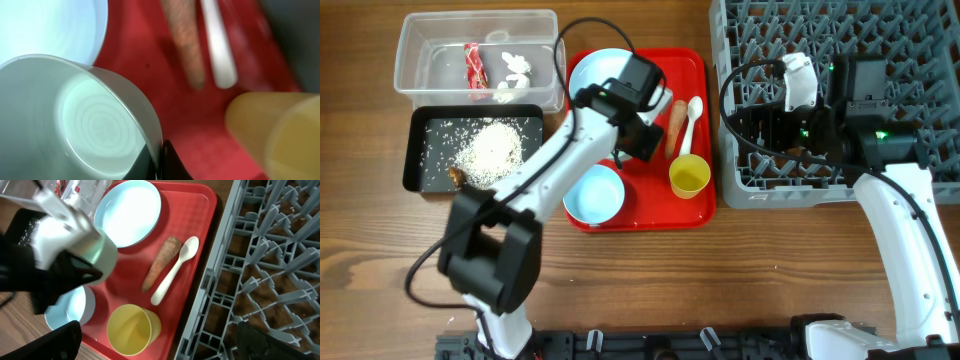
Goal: Sort waste into correct bins and load items into the dishwasher rack
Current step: 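Set the green bowl back on the red tray, reach for yellow cup, then lift the yellow cup with the left gripper toward the right gripper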
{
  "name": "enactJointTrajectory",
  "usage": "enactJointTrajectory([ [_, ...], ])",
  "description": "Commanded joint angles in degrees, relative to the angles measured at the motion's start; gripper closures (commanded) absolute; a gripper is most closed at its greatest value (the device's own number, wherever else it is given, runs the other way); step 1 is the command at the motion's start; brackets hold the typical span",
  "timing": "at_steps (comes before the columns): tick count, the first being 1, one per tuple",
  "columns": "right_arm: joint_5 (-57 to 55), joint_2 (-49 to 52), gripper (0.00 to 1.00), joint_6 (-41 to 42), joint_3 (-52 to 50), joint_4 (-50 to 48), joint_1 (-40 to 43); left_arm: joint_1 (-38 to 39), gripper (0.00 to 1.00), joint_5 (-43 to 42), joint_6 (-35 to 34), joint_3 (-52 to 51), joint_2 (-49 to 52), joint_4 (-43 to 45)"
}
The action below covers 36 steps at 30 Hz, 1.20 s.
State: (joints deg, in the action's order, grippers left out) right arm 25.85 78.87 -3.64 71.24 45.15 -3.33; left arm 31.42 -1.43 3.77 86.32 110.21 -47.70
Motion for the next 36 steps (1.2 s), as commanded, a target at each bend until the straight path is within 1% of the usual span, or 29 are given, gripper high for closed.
enactJointTrajectory([
  [1,-0.31,0.55,0.00,0.81,0.63,0.07,-0.26,0.94,0.96,4.98,-0.20,0.26,4.11,-0.46],
  [5,-0.33,0.55,0.00,0.81,0.63,0.11,-0.26,0.46,0.96,5.40,-0.17,0.26,4.92,-0.28],
  [6,-0.31,0.55,0.00,0.81,0.63,0.20,-0.26,0.46,0.94,5.38,-0.20,0.26,4.92,-0.52],
  [8,-0.31,0.55,0.00,0.81,0.63,0.11,-0.26,0.61,0.74,5.38,-0.20,0.26,4.87,-0.72],
  [11,-0.33,0.55,0.00,0.81,0.63,0.13,-0.26,0.61,0.54,5.35,-1.25,0.42,4.07,-0.92],
  [13,-0.33,0.55,0.00,0.81,0.63,0.11,-0.26,0.61,0.46,3.82,-1.25,1.40,2.64,-2.10],
  [15,-0.33,0.55,0.00,0.79,0.63,0.07,-0.26,0.61,0.36,0.33,-1.25,3.78,0.79,-4.17],
  [16,-0.33,0.55,0.00,0.79,0.63,0.07,-0.26,0.61,0.30,-1.36,-1.25,4.48,-0.24,-4.50],
  [17,-0.31,0.55,0.00,0.81,0.63,0.09,-0.24,0.61,0.26,-3.52,-1.25,4.87,-1.25,-4.55],
  [18,-0.31,0.55,0.00,0.79,0.63,0.04,-0.26,0.61,0.23,-7.63,-1.25,5.20,-2.36,-4.28],
  [21,-0.31,0.55,0.00,0.79,0.63,-0.15,-0.26,0.63,0.21,-16.90,-1.25,5.25,-2.58,-4.37],
  [23,-0.33,0.55,0.00,0.79,0.63,-0.13,-0.26,0.96,0.21,-18.73,-1.25,5.14,-2.16,-5.16],
  [29,-0.33,0.55,0.00,0.76,0.63,-0.11,-0.26,4.28,0.23,-18.58,-1.22,4.52,0.17,-5.95],
  [33,-0.33,0.55,0.00,0.79,0.63,0.00,-0.26,4.52,0.27,-17.55,-1.25,4.52,2.49,-6.38],
  [36,-0.33,0.55,0.00,0.72,0.63,0.13,-0.26,4.52,0.34,-14.01,-1.25,4.52,3.91,-7.15],
])
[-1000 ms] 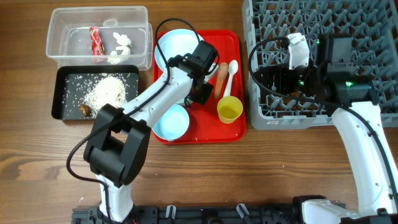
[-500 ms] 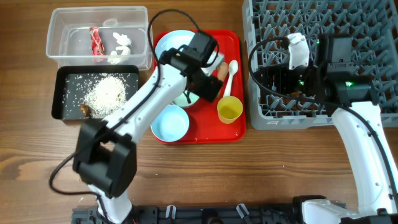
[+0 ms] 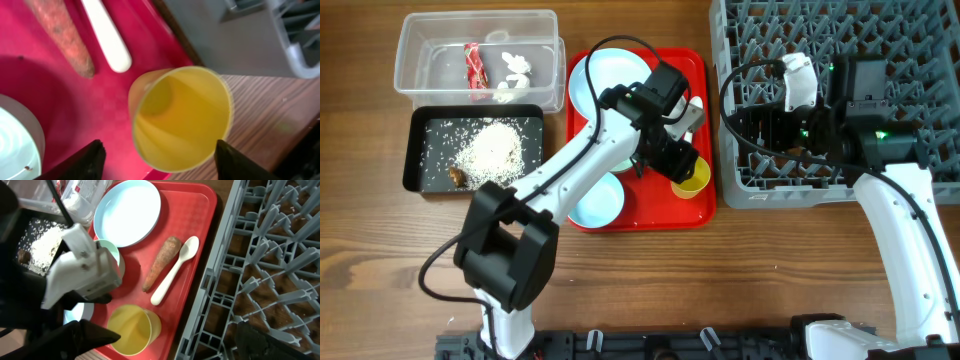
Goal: Sort waste into correct bins and load items into the dishwasher rack
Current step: 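Lift the yellow cup with the left gripper toward the right gripper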
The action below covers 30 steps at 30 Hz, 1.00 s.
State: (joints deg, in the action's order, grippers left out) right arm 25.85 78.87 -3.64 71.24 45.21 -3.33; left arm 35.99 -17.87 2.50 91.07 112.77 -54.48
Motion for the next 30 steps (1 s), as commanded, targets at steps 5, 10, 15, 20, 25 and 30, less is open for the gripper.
enactJointTrajectory([
  [5,-0.57,0.55,0.00,0.63,0.63,0.24,-0.24,-0.02,0.44,2.45,-0.02,-0.46,3.67,-0.26],
  [10,-0.57,0.55,0.00,0.63,0.63,0.26,-0.24,-0.04,0.73,2.47,-1.49,-0.46,4.63,-0.02],
  [15,-0.50,0.55,0.00,0.85,0.63,0.39,-0.24,-0.31,0.96,2.23,-4.98,-0.37,4.52,-0.07],
  [20,7.23,0.52,0.01,1.27,0.66,-1.25,-0.24,-7.37,0.96,-13.68,-7.72,2.12,-0.72,-0.55],
  [25,26.93,0.55,0.03,1.25,0.63,-10.97,-0.26,-21.46,0.96,-50.66,-7.69,2.36,-3.69,7.19],
  [30,32.85,1.81,0.03,7.34,0.63,-23.63,-1.18,-26.16,0.96,-71.43,-7.72,2.36,-3.69,16.61],
])
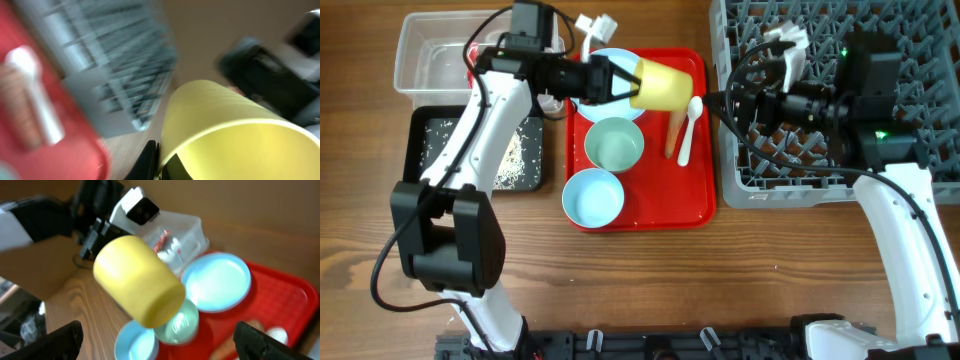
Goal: Sort waste into correct bins and load items into the dishwasher rack
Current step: 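Lift the yellow cup with the left gripper toward the right gripper, then take the yellow cup with the right gripper from the left gripper, then place the yellow cup upside down in the rack with the right gripper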
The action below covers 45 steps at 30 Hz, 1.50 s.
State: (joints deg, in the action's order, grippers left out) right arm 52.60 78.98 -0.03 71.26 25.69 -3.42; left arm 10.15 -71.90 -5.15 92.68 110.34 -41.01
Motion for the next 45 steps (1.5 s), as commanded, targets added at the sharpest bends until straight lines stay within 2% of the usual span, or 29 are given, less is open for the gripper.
enactJointTrajectory([
  [1,8.35,2.36,0.03,4.57,0.61,-7.21,-1.90,-0.31,0.96,-18.45,-0.59,0.74,-1.27,4.11],
  [4,10.45,4.68,0.03,6.69,0.61,-13.27,-4.28,-0.20,0.96,-18.47,-1.40,0.74,-1.27,4.39],
  [8,11.78,7.89,0.04,7.69,0.61,-16.26,-7.04,-0.20,0.96,-18.45,-1.79,0.74,-1.27,4.39],
  [19,13.29,9.44,0.45,10.08,0.61,-19.67,-8.96,-0.15,0.96,-18.45,-1.79,0.74,-1.27,4.33],
  [23,13.05,9.44,0.46,10.54,0.61,-19.67,-8.96,-0.15,0.73,-18.45,-1.77,0.74,-1.27,4.33],
  [24,12.76,9.44,0.46,10.51,0.61,-19.67,-8.94,-0.15,0.65,-18.45,-1.77,0.74,-1.27,4.33],
  [27,9.51,9.42,0.46,10.73,0.61,-18.16,-8.13,-0.15,0.59,-17.14,-1.77,0.74,-1.27,4.20],
  [32,7.39,9.42,0.46,10.45,0.61,-10.73,0.92,-0.15,0.50,-10.97,-1.79,0.74,-1.27,4.13],
  [37,4.76,9.16,0.46,9.22,0.66,-3.69,9.46,-0.15,0.47,-4.46,-1.79,0.74,-1.27,4.11],
  [39,-5.31,8.52,0.46,10.38,1.62,4.81,10.80,-0.15,0.47,-0.83,-1.77,0.74,-1.27,3.72],
  [41,-17.14,8.33,0.46,10.51,6.16,17.53,10.78,-0.15,0.47,5.55,-1.77,0.74,-1.27,1.92],
  [43,-24.22,8.33,0.46,10.56,11.06,26.84,10.78,-0.15,0.47,15.72,-1.77,0.74,-1.27,-1.84],
  [44,-32.50,8.33,0.43,10.71,16.24,35.60,10.49,-0.15,0.47,23.32,-1.77,0.74,-1.27,-4.37],
  [45,-35.50,8.33,0.42,10.86,17.99,38.49,10.16,-0.15,0.47,27.58,-1.77,0.74,-1.27,-5.90],
])
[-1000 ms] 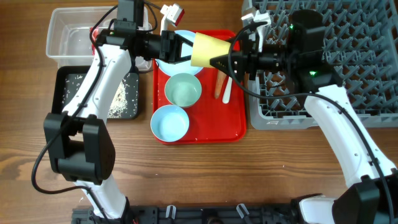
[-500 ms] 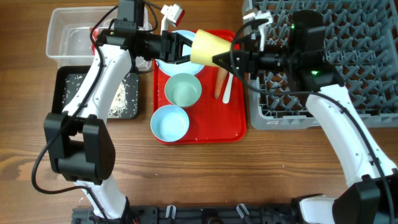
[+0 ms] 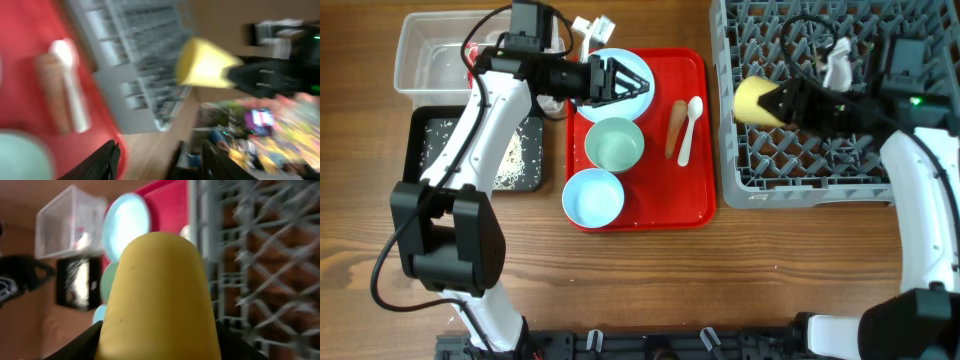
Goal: Sort waste into correct bins and load items into the dishwasher rack
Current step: 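Place the yellow cup upside down in the rack with the right gripper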
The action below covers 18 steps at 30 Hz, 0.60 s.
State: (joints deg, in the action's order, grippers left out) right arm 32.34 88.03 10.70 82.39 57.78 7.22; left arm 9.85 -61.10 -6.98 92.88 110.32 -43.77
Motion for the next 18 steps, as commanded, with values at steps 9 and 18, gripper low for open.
enactJointTrajectory([
  [9,-30.93,6.16,0.41,6.08,9.90,21.99,-12.70,0.15,0.45,34.01,0.09,0.55,-1.25,-8.61],
  [18,-30.88,18.21,0.36,5.88,9.84,22.80,-13.38,0.17,0.45,34.01,0.11,0.55,-1.25,-8.61],
])
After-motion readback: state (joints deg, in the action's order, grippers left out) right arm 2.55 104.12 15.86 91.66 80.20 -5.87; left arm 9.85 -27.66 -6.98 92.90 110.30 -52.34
